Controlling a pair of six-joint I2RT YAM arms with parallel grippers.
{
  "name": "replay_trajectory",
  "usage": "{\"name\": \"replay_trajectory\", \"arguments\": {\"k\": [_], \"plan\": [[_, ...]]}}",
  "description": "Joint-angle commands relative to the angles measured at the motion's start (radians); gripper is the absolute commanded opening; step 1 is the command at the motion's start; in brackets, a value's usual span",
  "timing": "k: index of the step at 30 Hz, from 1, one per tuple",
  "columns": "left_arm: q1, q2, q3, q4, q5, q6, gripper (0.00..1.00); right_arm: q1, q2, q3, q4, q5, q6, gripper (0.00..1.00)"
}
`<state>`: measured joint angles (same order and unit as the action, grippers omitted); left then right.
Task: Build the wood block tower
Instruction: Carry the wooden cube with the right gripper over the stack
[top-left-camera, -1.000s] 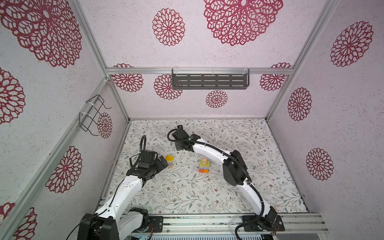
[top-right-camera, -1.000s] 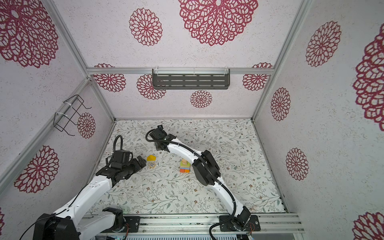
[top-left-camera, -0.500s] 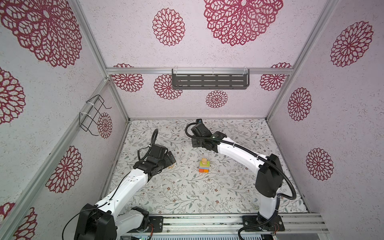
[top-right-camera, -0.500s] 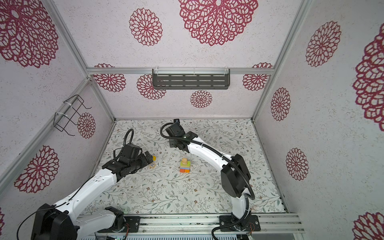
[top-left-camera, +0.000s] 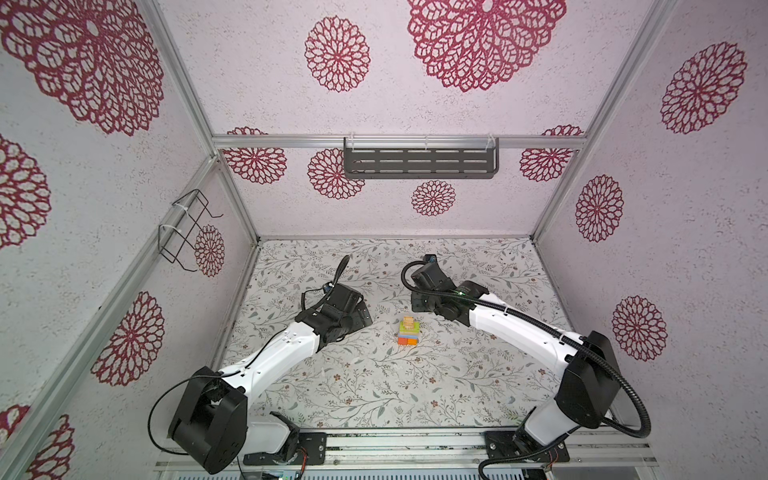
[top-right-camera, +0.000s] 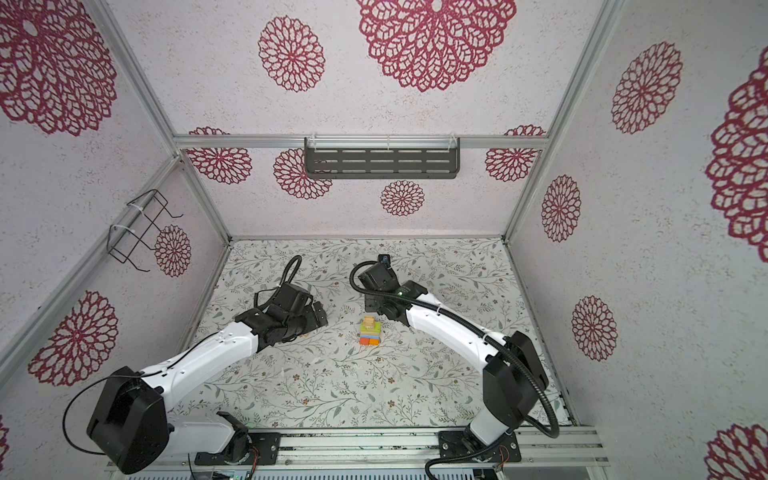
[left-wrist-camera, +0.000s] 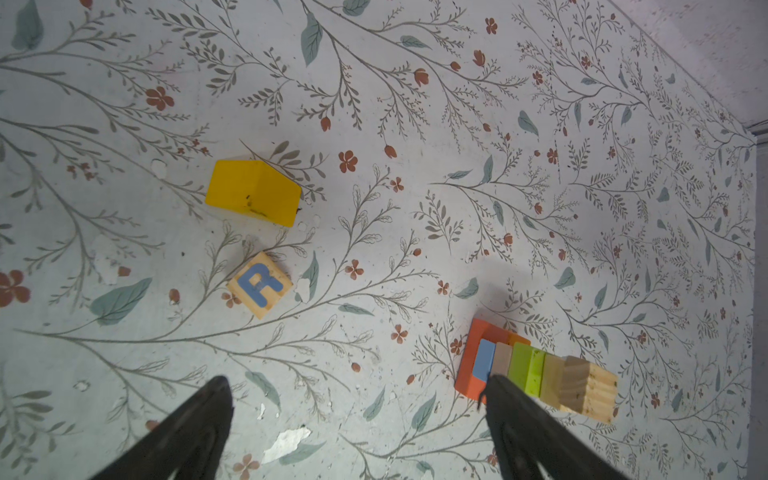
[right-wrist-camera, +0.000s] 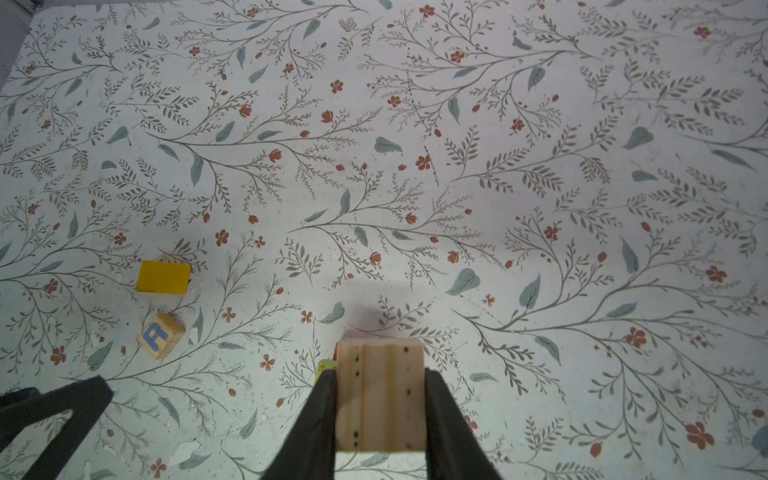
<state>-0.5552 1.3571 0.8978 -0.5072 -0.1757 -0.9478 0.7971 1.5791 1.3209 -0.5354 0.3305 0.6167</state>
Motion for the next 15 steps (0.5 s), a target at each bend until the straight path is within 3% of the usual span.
{"name": "replay_trajectory", "arguments": {"k": [1,15], "plan": [[-0.007,-0.009,0.002,0.009,-0.033,-0.025,0.97,0.015,-0.045,-0.006,0.008,0.004,0.057,0.33],[-0.009,-0.062,-0.051,0.006,-0.044,-0.022,0.97,0.082,-0.010,-0.013,-0.033,0.024,0.164,0.33]]}}
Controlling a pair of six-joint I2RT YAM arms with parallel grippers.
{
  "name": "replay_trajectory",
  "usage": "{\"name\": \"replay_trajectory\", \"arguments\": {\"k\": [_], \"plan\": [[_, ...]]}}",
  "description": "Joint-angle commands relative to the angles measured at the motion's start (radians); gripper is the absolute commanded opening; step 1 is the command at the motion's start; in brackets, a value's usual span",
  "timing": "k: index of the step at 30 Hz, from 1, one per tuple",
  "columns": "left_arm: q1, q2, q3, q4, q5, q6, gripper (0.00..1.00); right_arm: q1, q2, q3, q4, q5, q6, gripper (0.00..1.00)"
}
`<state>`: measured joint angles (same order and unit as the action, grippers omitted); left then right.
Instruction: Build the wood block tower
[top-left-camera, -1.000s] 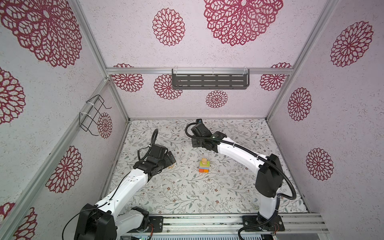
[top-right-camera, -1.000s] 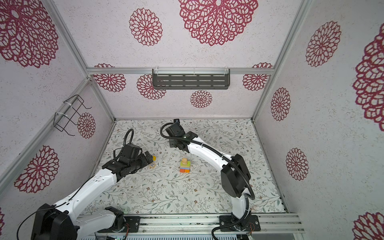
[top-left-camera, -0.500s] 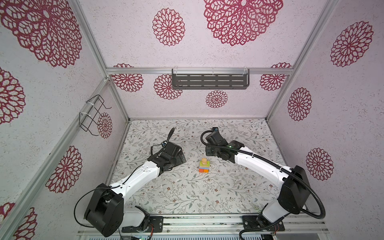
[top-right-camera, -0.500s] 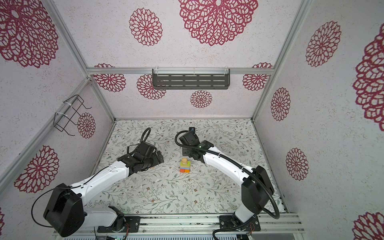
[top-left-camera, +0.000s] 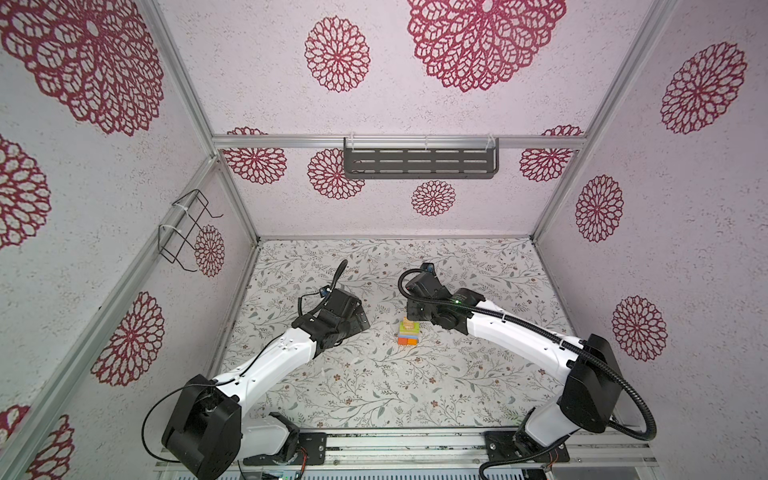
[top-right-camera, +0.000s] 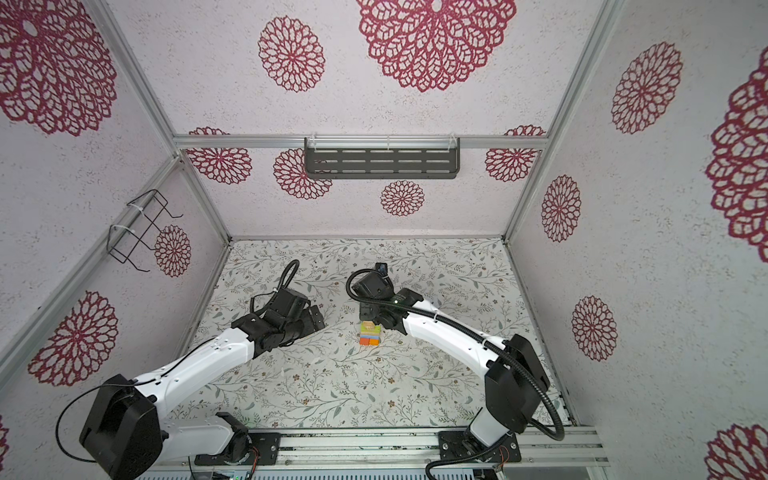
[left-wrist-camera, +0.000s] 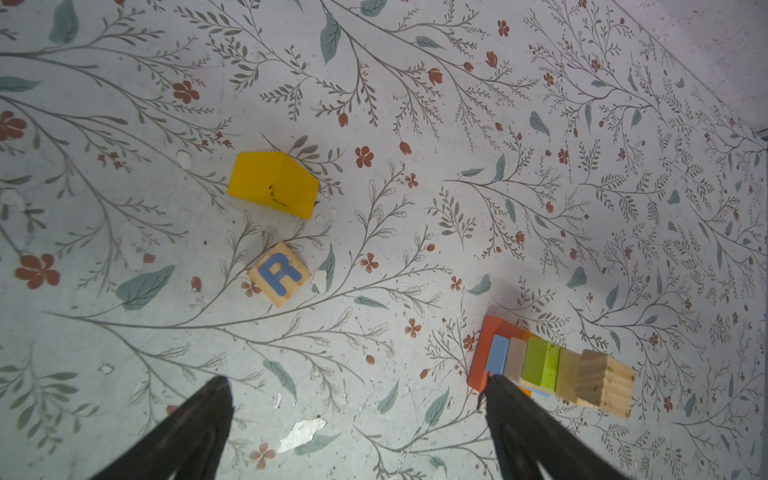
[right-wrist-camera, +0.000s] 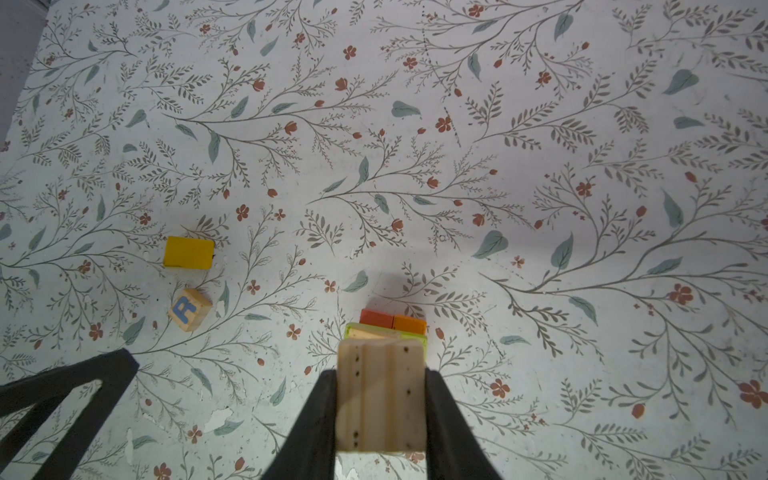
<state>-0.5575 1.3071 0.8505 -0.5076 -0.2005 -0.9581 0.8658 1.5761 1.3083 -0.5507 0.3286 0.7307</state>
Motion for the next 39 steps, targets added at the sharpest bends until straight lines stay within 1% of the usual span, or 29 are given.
{"name": "replay_trajectory", "arguments": {"k": [1,9,21,39], "plan": [[-0.007,-0.012,-0.004,0.006,-0.019,-0.010,0.97,0.020,0.001,0.001,-0.018,0.029,0.058,0.33],[-0.006,-0.038,-0.033,0.004,-0.024,-0.010,0.97,0.050,0.051,0.011,-0.015,0.047,0.093,0.33],[-0.003,-0.052,-0.055,0.006,-0.032,-0.006,0.97,0.055,0.084,0.012,-0.017,0.070,0.116,0.36],[0.006,-0.050,-0.074,0.006,-0.033,-0.004,0.97,0.055,0.122,-0.003,0.015,0.048,0.109,0.37]]}}
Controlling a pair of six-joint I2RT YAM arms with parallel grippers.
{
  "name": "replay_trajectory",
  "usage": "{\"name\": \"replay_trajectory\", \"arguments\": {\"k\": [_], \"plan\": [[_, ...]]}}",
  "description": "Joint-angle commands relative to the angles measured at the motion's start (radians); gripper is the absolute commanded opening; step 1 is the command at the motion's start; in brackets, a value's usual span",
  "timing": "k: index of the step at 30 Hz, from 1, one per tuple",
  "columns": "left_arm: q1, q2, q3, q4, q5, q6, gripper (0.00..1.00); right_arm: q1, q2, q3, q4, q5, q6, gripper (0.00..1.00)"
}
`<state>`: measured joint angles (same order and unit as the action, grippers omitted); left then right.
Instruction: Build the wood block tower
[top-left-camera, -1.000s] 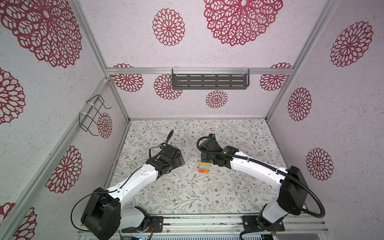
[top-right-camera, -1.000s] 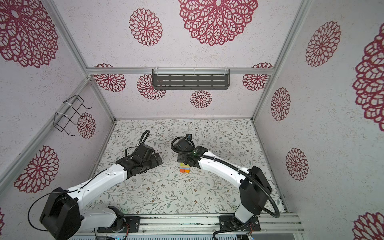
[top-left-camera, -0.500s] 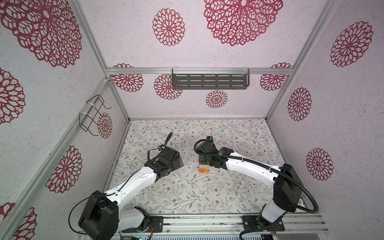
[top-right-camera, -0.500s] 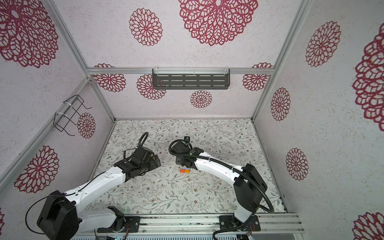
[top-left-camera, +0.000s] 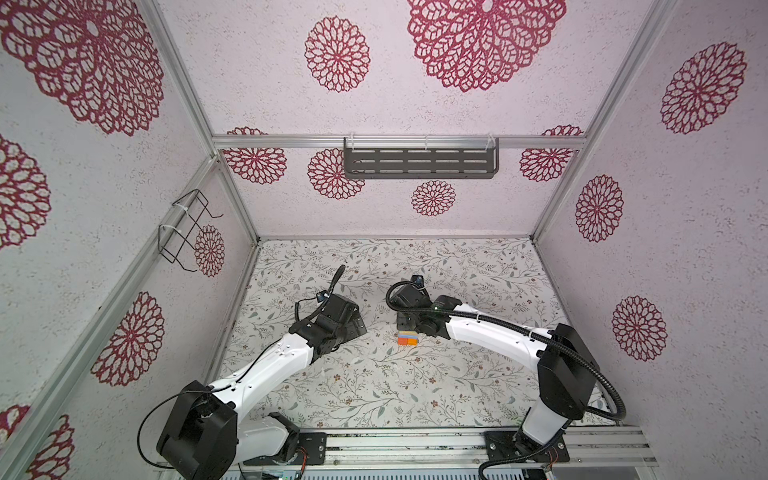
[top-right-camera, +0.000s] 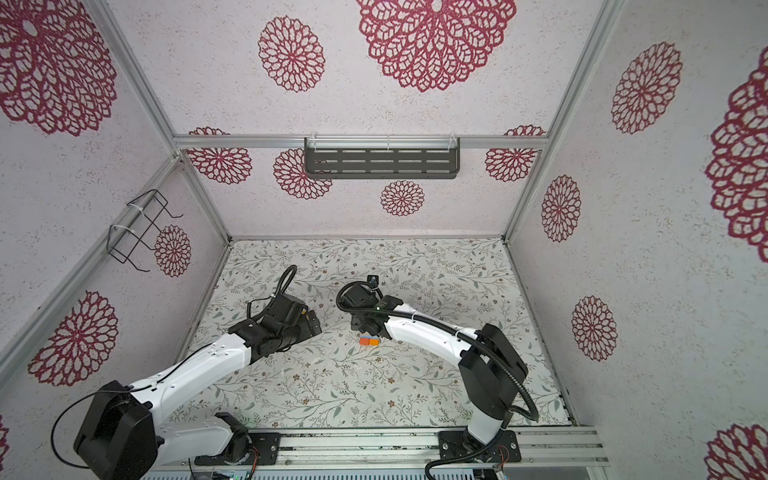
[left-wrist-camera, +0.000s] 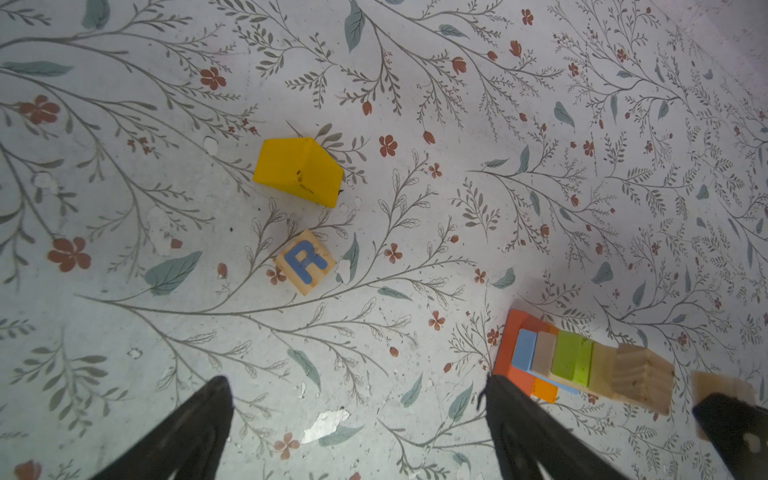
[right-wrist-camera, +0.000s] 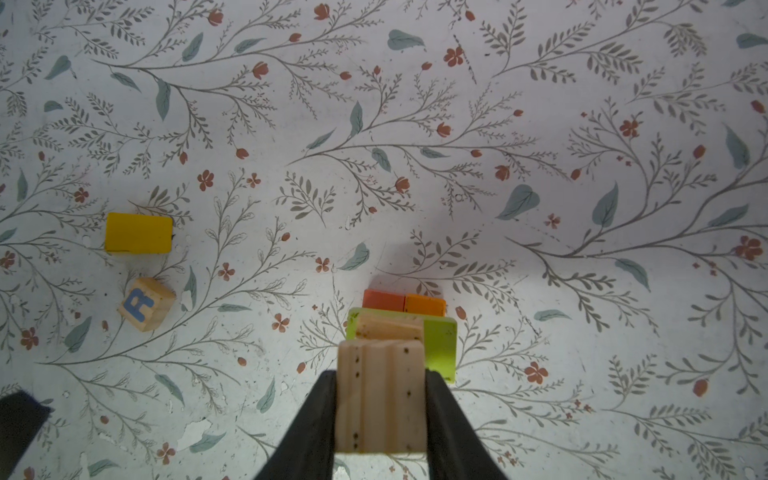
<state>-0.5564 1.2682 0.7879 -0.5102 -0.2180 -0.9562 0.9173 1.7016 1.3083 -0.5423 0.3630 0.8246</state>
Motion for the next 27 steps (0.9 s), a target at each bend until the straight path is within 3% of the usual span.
{"name": "replay_trajectory", "arguments": {"k": [1,27], "plan": [[0.005,-0.010,-0.012,0.009,-0.015,-0.006,0.97,0.004,-0.003,-0.004,0.008,0.012,0.015,0.37],[0.009,-0.016,-0.021,0.006,-0.018,-0.006,0.97,0.003,0.018,0.008,-0.002,0.031,-0.004,0.39]]}}
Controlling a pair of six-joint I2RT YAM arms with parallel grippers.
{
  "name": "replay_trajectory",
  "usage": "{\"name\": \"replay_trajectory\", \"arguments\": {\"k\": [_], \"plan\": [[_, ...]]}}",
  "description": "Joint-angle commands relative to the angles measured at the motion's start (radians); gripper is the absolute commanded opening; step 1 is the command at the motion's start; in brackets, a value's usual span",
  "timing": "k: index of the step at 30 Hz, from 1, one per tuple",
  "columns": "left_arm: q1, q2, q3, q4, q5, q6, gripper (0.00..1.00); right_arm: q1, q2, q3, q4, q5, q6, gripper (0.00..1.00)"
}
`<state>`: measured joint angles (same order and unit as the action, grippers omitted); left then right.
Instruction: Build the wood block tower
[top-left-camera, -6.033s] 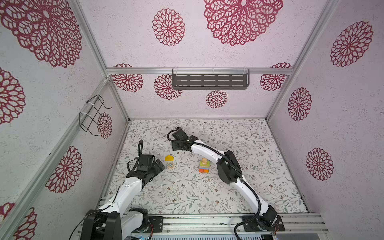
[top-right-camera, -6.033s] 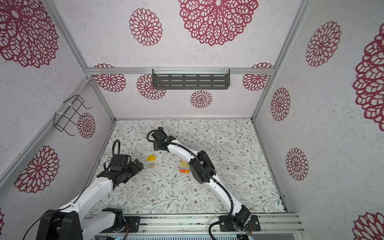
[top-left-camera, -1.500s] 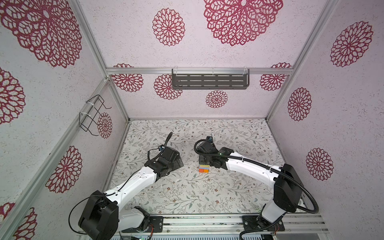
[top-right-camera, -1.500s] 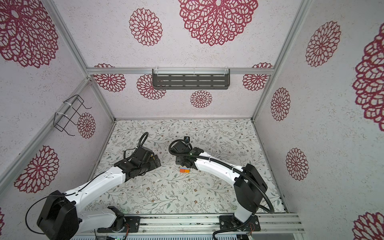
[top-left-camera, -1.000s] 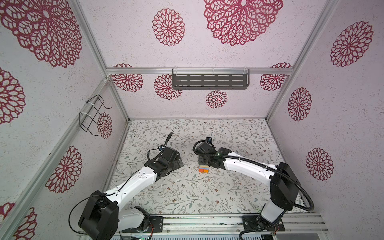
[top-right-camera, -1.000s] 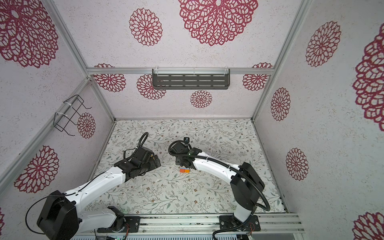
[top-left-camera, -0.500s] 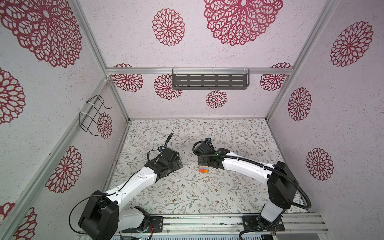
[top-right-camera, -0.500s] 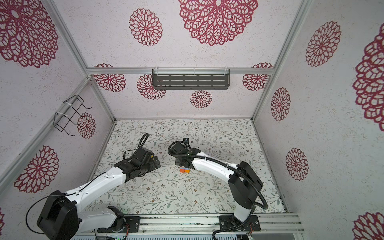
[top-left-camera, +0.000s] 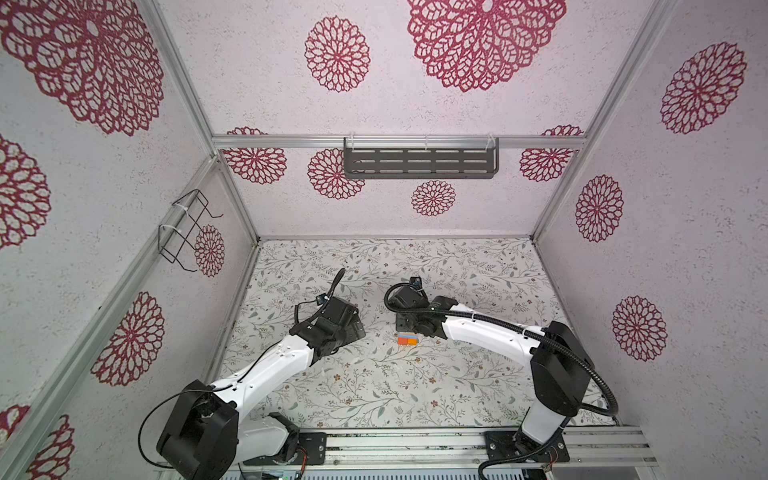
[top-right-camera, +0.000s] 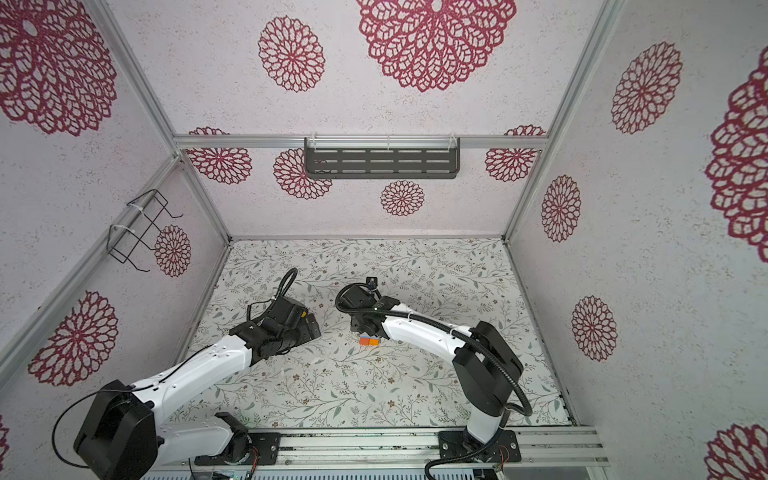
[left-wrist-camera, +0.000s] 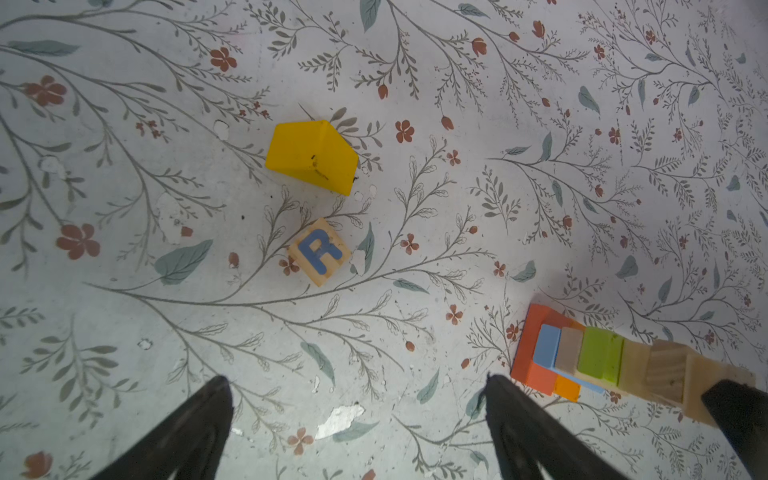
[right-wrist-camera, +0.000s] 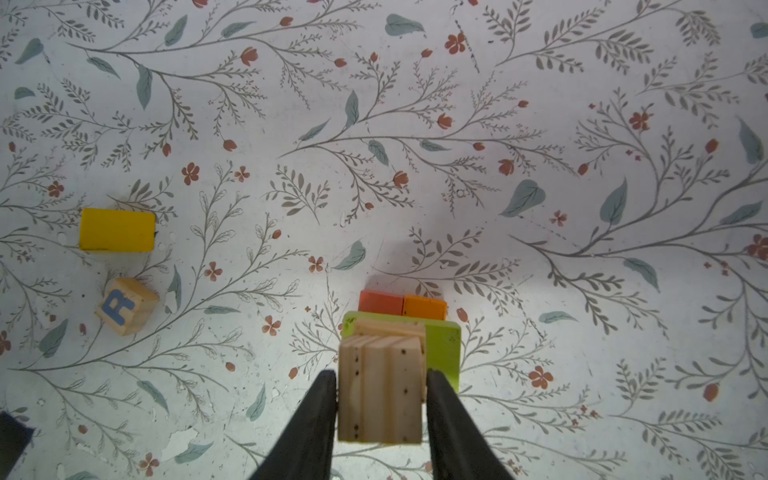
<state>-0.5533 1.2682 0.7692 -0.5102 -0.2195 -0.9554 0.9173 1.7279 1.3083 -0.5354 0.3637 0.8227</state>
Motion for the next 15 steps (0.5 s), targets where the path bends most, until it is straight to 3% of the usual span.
{"name": "replay_trajectory", "arguments": {"k": [1,15], "plan": [[0.006,-0.016,-0.004,0.006,-0.017,-0.006,0.97,0.002,-0.007,0.008,-0.009,0.030,-0.003,0.38],[0.007,-0.016,-0.004,0.004,-0.018,-0.007,0.97,0.001,0.000,0.012,-0.012,0.039,-0.008,0.29]]}}
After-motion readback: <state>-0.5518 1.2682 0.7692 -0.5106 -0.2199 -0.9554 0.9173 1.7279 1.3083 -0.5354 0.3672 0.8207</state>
